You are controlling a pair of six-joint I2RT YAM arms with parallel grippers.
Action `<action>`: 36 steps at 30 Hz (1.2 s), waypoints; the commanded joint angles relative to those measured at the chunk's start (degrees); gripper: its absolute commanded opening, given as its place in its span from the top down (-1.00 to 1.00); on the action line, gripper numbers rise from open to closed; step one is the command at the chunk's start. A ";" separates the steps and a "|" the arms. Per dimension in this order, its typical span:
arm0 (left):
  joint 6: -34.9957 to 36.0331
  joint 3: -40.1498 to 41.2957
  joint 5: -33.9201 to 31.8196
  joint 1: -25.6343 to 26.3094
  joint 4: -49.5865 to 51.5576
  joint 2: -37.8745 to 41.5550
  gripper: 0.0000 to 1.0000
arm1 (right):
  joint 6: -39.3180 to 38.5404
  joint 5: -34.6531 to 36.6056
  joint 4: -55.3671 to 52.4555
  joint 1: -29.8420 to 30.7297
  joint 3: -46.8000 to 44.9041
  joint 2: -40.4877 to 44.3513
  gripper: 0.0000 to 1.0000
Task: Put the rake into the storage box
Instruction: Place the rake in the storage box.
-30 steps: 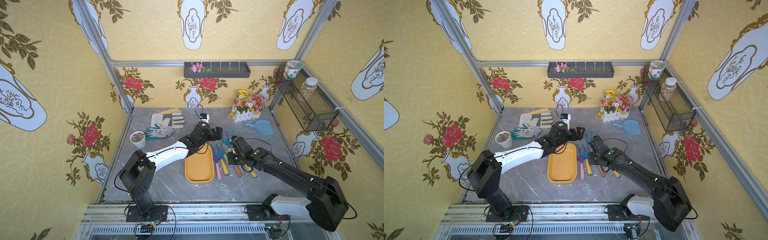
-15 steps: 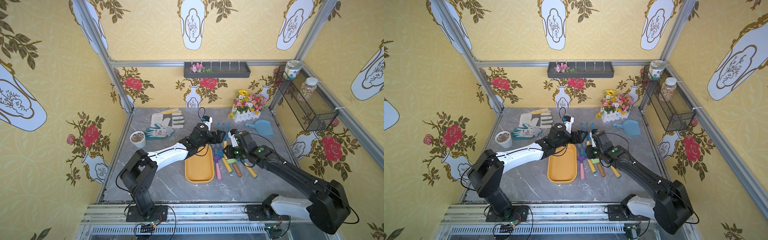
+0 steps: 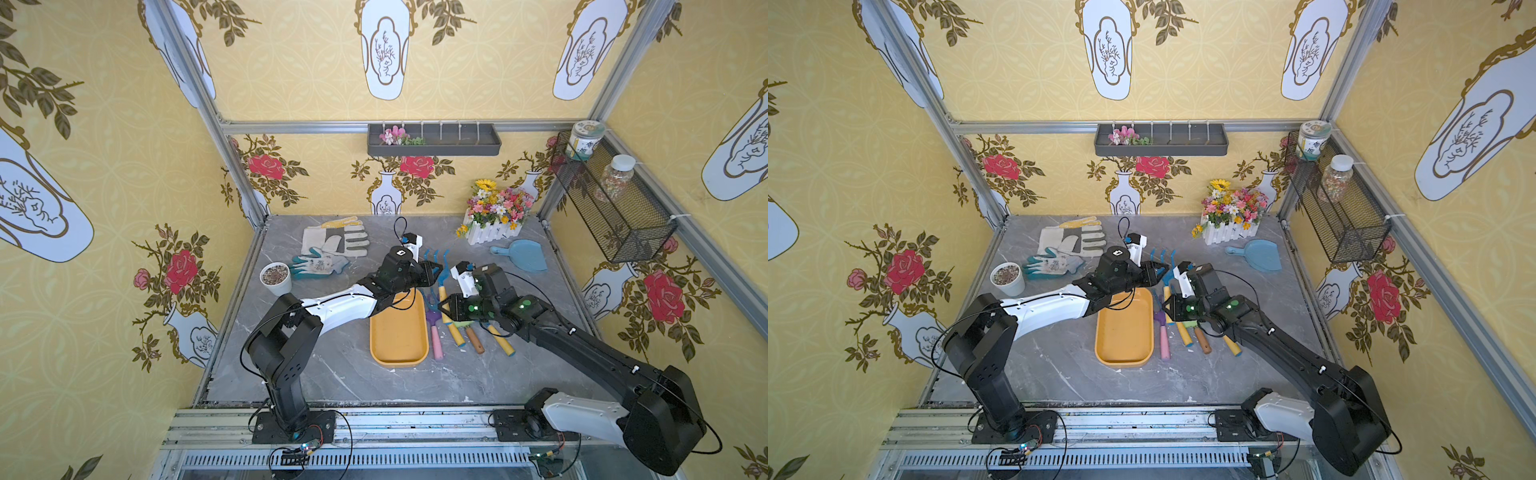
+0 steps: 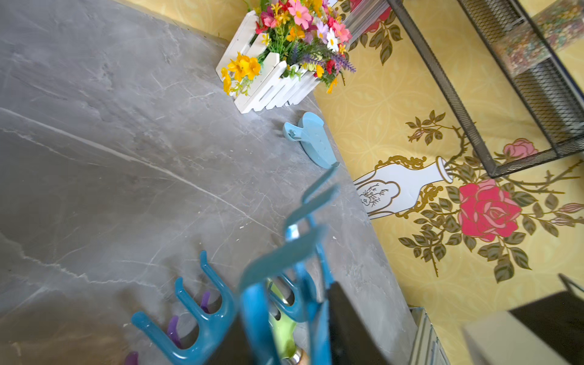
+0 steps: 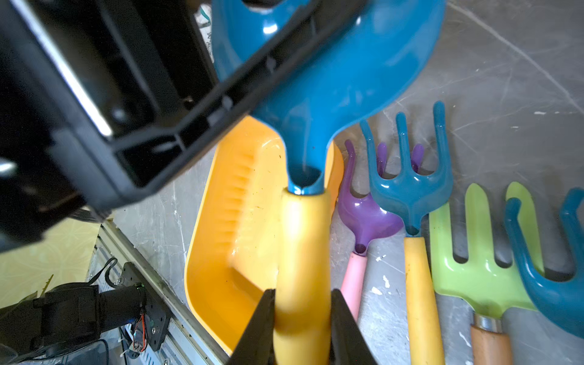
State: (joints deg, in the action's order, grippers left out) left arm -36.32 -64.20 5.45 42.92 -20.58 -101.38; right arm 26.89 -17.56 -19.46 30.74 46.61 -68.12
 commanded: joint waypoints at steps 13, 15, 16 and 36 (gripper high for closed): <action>4.67 4.49 0.35 -1.52 10.85 9.73 1.00 | 1.73 3.03 3.59 0.02 1.11 -1.24 -0.29; 4.22 5.96 0.51 -1.61 13.76 11.91 1.00 | 1.75 4.05 3.56 -0.20 1.48 -2.08 -0.30; 4.12 7.28 0.55 -1.61 14.79 13.26 1.00 | 1.76 4.26 3.64 -0.31 1.60 -2.51 -0.30; 4.24 16.87 -4.41 -1.78 16.47 12.79 1.00 | 1.02 6.83 2.55 -1.12 1.29 -6.42 -0.25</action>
State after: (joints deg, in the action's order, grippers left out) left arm -32.82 -48.07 0.27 41.15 -3.38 -88.55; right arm 28.40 -12.36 -16.80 29.65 48.16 -74.72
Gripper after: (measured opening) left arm 0.102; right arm 0.625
